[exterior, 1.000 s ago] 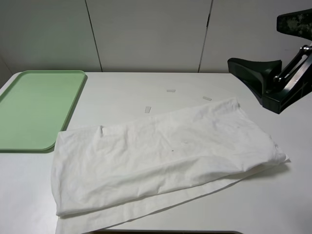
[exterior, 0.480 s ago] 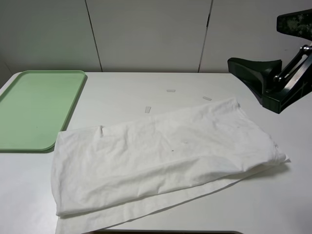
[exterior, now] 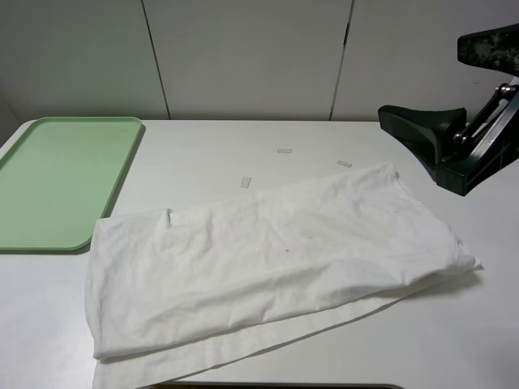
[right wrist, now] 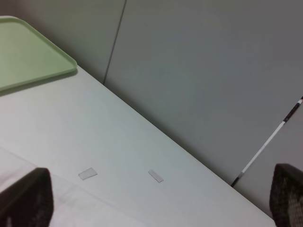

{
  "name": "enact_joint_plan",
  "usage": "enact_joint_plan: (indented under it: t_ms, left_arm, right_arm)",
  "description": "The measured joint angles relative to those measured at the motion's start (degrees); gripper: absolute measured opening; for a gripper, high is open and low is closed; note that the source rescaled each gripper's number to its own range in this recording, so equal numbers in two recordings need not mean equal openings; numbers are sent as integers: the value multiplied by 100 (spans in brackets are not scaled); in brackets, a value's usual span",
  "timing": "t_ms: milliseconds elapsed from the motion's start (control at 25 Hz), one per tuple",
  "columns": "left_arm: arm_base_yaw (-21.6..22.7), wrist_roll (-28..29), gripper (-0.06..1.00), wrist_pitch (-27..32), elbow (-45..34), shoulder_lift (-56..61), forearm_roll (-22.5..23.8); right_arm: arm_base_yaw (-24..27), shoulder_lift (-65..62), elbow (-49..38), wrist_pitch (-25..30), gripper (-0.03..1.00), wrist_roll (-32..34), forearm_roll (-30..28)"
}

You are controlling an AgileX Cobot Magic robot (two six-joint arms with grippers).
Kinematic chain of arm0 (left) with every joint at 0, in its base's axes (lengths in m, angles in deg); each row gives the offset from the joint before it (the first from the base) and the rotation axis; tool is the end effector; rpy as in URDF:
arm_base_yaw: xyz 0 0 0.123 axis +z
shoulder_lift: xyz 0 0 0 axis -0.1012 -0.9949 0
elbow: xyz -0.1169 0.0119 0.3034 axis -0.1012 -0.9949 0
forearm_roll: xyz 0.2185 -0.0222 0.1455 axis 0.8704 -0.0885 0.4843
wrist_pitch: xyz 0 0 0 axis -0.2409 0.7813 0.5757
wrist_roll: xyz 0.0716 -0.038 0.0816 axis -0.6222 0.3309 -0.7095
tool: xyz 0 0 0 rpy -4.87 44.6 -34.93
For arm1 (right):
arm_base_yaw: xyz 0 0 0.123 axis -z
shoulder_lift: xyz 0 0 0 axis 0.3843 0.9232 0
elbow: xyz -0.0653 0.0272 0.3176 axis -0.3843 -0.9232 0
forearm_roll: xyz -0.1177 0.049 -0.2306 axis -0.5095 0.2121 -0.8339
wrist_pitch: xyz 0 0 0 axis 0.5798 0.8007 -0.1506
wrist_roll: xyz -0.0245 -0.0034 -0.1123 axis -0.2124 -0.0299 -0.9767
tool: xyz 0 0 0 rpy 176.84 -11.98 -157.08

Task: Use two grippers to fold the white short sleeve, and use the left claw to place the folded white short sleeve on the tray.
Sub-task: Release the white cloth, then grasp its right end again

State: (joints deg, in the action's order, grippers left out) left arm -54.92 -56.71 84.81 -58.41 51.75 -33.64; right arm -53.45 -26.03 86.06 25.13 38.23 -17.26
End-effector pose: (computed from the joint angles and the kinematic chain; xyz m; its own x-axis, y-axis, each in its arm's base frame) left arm 0.0181 -0.0053 0.2666 -0.2943 0.5487 -0.7825 0.8263 0.5575 0.0802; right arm 0.1466 0.0875 0.3201 0.0171 -0.4330 -0.9012 -0.5468 0.7506 -0.3710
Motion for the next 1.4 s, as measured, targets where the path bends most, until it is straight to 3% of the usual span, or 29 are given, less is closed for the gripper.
enact_joint_plan:
  t_ms: [360, 1160, 1280, 1400]
  left_arm:
    - [0, -83, 82, -36, 0, 1025, -126]
    - [75, -73, 82, -26, -24, 1067, -135]
    - [1891, -73, 82, -31, -24, 1067, -141]
    - [3047, -73, 82, -31, -30, 1067, -141]
  right_arm:
    - [0, 0, 0, 0, 100, 0, 0]
    - [0, 245, 0, -154, 100, 104, 0]
    - [0, 245, 0, -184, 100, 104, 0]
    - [0, 245, 0, -154, 100, 104, 0]
